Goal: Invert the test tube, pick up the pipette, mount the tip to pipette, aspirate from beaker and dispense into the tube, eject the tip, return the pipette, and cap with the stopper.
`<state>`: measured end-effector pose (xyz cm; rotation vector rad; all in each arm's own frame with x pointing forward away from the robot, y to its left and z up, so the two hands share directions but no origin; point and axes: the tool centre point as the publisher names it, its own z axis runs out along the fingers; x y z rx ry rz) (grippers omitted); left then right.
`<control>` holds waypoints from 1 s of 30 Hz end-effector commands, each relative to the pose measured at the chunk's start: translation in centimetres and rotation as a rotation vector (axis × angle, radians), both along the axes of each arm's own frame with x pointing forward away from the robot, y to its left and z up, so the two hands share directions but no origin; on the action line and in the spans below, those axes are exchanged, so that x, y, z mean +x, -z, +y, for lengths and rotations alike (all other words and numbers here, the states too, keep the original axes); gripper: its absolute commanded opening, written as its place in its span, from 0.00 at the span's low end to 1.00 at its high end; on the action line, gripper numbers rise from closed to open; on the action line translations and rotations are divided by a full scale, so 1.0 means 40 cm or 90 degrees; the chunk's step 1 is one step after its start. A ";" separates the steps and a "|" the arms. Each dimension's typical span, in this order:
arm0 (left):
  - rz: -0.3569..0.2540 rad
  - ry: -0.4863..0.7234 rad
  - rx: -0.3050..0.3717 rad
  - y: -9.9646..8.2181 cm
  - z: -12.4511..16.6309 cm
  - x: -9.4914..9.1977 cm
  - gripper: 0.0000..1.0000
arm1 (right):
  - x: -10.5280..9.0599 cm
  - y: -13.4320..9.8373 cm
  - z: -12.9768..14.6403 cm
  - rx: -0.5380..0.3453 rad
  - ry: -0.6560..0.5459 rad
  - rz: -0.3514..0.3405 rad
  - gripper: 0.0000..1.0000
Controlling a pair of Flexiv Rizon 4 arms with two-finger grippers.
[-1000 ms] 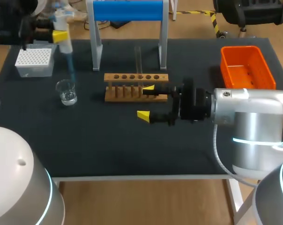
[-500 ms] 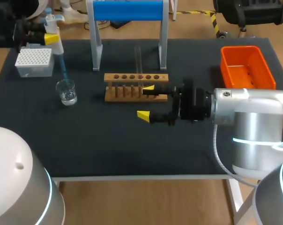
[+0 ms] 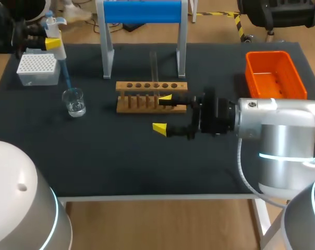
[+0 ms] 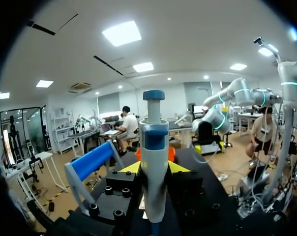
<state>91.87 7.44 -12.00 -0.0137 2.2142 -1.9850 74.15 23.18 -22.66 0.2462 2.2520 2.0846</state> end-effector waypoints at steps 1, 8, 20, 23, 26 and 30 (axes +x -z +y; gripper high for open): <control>-0.001 0.009 0.002 0.002 0.009 0.020 0.00 | -0.002 -0.001 -0.006 0.000 -0.001 0.000 1.00; 0.000 0.010 0.011 0.004 0.014 0.026 0.00 | -0.002 -0.001 -0.006 0.000 -0.001 0.000 1.00; 0.000 0.010 0.011 0.004 0.014 0.026 0.00 | -0.002 -0.001 -0.006 0.000 -0.001 0.000 1.00; 0.000 0.010 0.011 0.004 0.014 0.026 0.00 | -0.002 -0.001 -0.006 0.000 -0.001 0.000 1.00; 0.000 0.010 0.011 0.004 0.014 0.026 0.00 | -0.002 -0.001 -0.006 0.000 -0.001 0.000 1.00; 0.000 0.010 0.011 0.004 0.014 0.026 0.00 | -0.002 -0.001 -0.006 0.000 -0.001 0.000 1.00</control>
